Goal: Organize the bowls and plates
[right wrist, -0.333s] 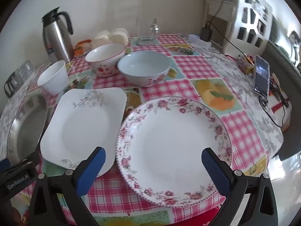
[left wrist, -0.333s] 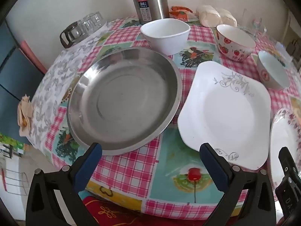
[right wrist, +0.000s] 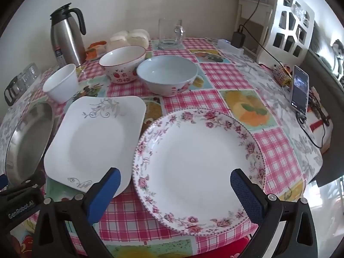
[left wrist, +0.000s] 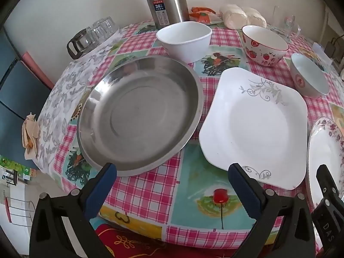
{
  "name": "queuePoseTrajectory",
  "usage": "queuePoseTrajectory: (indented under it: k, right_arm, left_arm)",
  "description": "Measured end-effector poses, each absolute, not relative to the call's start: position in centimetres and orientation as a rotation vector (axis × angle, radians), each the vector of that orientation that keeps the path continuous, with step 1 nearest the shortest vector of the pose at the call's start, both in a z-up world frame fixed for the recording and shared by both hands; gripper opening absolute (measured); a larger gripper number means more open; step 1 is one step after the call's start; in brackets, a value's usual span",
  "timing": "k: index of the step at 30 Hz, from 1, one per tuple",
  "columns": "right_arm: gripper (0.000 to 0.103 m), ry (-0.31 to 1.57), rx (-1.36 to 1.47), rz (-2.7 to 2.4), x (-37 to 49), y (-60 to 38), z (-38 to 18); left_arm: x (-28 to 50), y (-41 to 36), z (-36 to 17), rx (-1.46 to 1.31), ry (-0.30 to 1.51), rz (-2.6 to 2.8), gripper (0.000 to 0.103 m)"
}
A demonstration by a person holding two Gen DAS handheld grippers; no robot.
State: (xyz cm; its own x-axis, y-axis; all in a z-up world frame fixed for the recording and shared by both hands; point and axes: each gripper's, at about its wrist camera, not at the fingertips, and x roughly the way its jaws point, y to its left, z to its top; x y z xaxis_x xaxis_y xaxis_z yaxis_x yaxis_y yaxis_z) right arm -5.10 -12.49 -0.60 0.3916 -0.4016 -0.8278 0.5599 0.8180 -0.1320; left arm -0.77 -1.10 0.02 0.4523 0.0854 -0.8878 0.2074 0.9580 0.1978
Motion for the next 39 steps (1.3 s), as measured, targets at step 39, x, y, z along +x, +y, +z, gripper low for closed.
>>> queuePoseTrajectory:
  k: [39]
  right_arm:
    - [0.103,1.025,0.202,-0.631,-9.4,-17.4,-0.9]
  left_arm:
    - [0.0,-1.2,-1.0,0.29,1.183,-0.113,0.103]
